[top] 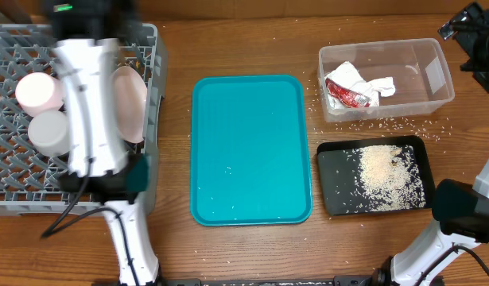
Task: Sort waste into correct bins and load items into the dishwasher
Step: 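Carry the second chopstick with the left gripper into the rack and release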
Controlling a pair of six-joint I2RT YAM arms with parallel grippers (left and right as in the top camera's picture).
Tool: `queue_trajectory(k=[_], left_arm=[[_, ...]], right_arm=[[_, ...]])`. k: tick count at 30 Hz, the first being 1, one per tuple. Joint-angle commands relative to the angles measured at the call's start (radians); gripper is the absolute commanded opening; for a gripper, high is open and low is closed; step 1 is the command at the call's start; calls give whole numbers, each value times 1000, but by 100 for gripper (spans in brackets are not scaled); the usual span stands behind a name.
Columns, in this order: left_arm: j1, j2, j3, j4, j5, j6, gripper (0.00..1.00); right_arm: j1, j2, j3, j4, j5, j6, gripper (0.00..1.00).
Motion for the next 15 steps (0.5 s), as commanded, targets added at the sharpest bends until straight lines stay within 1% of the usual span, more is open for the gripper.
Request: queue_trajectory(k=[1, 3, 5, 7, 10, 14, 15], left_arm=[[101, -15, 7, 21, 67, 173, 4], [154, -14, 5, 34, 152, 235, 4], [195, -13, 3, 49, 219, 263, 4], [227, -10, -8, 76, 235, 267, 4], [246, 4, -28, 115, 243, 285, 4], [242, 51, -74, 126, 376, 346, 4], [239, 62, -81, 125, 381, 349, 4]], right_arm=[[-2, -2, 7, 2, -6, 0, 100], [-2, -2, 7, 2, -6, 0, 100], [-2, -2, 7, 2, -6, 0, 100], [-2, -2, 7, 2, -6, 0, 100], [-2, -2, 7, 2, -6, 0, 100], [-2, -2, 7, 2, -6, 0, 100], [-2, -2, 7, 2, -6, 0, 100]])
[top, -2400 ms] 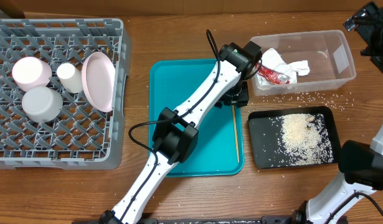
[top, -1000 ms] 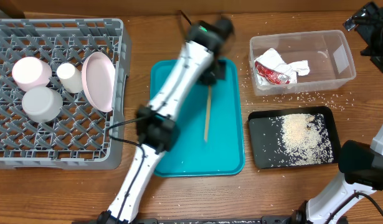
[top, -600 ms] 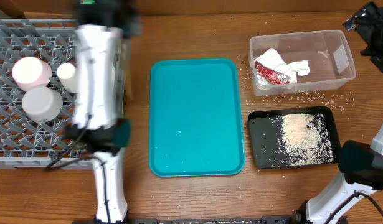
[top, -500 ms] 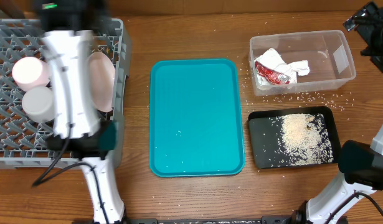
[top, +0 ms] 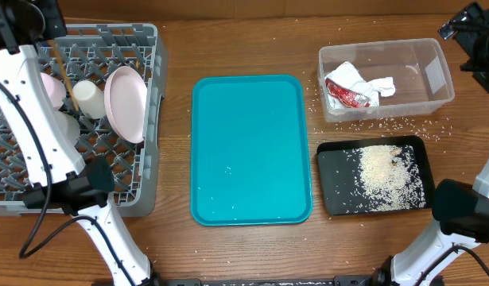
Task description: Sort waste into correct bins and load items into the dishwasher
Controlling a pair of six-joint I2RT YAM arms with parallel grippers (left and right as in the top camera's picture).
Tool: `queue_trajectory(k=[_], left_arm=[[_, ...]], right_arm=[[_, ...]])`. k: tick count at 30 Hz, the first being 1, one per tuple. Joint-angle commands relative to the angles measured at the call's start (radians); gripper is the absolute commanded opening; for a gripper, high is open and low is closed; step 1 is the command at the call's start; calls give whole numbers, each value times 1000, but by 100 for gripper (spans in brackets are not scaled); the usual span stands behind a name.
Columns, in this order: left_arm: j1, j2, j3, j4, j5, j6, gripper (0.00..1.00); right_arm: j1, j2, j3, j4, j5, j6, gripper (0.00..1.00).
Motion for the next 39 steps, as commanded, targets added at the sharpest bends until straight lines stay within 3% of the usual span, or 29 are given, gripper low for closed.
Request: queue_trajectory(k=[1, 9, 11, 13, 16, 17, 19, 28, 34, 39], left_arm=[[-17, 78, -47, 4, 111, 71, 4], [-38, 220, -68, 24, 140, 47, 5], [-43, 246, -68, 24, 140, 46, 10], [-47, 263, -68, 24, 140, 19, 33], [-51, 269, -68, 20, 140, -13, 60], [-51, 263, -63, 14, 140, -14, 81], [-51, 249, -57, 5, 140, -32, 100], [-49, 68, 3, -195, 140, -96, 100], [-51, -150, -6, -201, 303, -99, 100], [-56, -332, -28, -201, 309, -114, 100]], right_arm=[[-2, -2, 7, 2, -6, 0, 100], [-2, -2, 7, 2, -6, 0, 100], [-2, -2, 7, 2, -6, 0, 100], [-2, -2, 7, 2, -6, 0, 100], [-2, -2, 7, 2, -6, 0, 100], [-2, -2, 7, 2, -6, 0, 100], [-2, -2, 7, 2, -6, 0, 100], [-2, -2, 7, 2, -6, 0, 100], [-2, -2, 7, 2, -6, 0, 100], [-2, -2, 7, 2, -5, 0, 100]])
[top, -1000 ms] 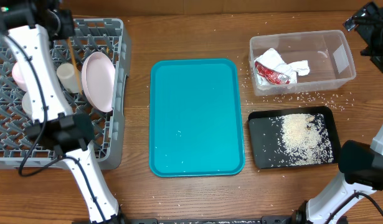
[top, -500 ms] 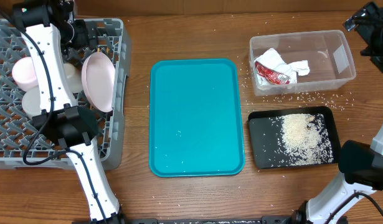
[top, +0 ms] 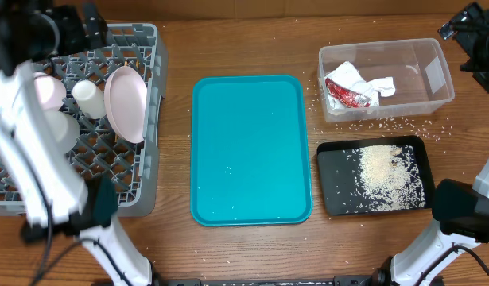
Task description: Sort waste into correct bins and load items into the dishwasher
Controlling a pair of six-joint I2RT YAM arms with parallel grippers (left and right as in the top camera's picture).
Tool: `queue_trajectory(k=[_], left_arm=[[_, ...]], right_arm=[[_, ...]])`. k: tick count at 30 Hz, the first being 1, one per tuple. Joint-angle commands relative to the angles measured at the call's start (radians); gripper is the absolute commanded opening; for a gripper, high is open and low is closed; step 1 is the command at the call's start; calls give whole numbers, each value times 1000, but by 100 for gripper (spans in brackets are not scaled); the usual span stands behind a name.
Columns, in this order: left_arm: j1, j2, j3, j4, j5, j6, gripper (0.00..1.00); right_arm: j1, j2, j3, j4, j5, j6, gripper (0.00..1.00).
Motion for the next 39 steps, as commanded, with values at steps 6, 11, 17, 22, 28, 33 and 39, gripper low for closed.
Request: queue_trajectory(k=[6, 11, 17, 22, 28, 33, 39], left_arm=[[-13, -430, -338, -5, 51, -18, 100], [-13, -698, -719, -5, 91, 8, 100], [-13, -988, -1041, -3, 242, 60, 100], [-13, -1175, -1185, -5, 257, 27, 100], [-13, -1291, -1205, -5, 251, 27, 100], [-13, -1310, -1205, -5, 169, 28, 100], [-72, -1310, -1266, -5, 171, 153, 100]], right_arm=[[-2, -2, 7, 2, -6, 0, 100], [-2, -2, 7, 2, -6, 0, 100], [-2, -2, 7, 2, -6, 0, 100], [-2, -2, 7, 2, -6, 0, 100], [-2, -2, 7, 2, -6, 0, 100], [-2, -2, 7, 2, -6, 0, 100], [-2, -2, 7, 2, -6, 0, 100]])
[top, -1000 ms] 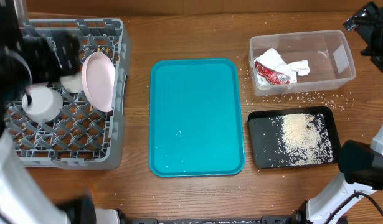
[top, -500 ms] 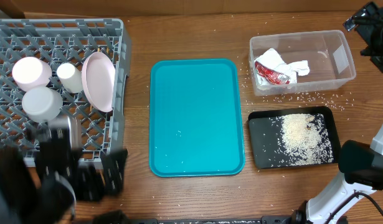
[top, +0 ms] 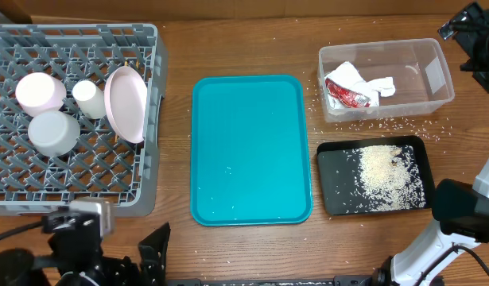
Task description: Sort waste into correct bins and load items into the dishwasher
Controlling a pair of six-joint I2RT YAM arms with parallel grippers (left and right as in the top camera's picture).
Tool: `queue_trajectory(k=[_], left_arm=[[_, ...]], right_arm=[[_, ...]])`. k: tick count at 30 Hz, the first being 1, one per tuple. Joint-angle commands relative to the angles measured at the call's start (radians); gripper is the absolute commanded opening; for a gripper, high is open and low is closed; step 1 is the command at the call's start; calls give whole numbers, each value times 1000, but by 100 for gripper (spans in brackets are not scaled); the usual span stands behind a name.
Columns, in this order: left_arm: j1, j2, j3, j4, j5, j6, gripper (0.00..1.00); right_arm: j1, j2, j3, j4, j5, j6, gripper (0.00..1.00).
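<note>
The grey dishwasher rack (top: 93, 171) at the left holds a pink cup (top: 40, 91), a small white cup (top: 87, 98), a pale grey cup (top: 53, 133) and a pink plate (top: 126, 103) standing on edge. The teal tray (top: 252, 149) in the middle is bare. A clear bin (top: 436, 75) holds a red wrapper (top: 347, 94) and crumpled tissue (top: 370, 83). A black tray (top: 330, 187) carries spilled rice (top: 383, 171). My left gripper (top: 154, 248) sits low at the front edge, below the rack; its jaws are unclear. My right gripper (top: 469, 30) stays at the far right corner.
Loose rice grains (top: 387, 123) lie scattered on the wooden table between the clear bin and the black tray. The right arm's base link (top: 463, 210) stands just right of the black tray.
The left arm was over the rack's back left corner; now it is withdrawn to the table's front edge below the rack. The rack's contents and the right arm are unchanged.
The left arm first hung over the middle of the rack, hiding part of it. Then it stood at the rack's left side, with the small white cup showing between pink cup and plate. It stayed near the back left, and now is off the rack.
</note>
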Motion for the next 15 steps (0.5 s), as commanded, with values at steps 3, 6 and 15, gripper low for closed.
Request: queue_trajectory(k=[3, 6, 15], left_arm=[[-31, -7, -123, 2, -13, 154, 100], [-33, -7, -225, 18, -11, 175, 100], [-59, -169, -697, 537, 98, 373, 100]], right_arm=[[-2, -2, 7, 2, -6, 0, 100], [-2, -2, 7, 2, -6, 0, 100], [-2, -2, 7, 2, -6, 0, 100]])
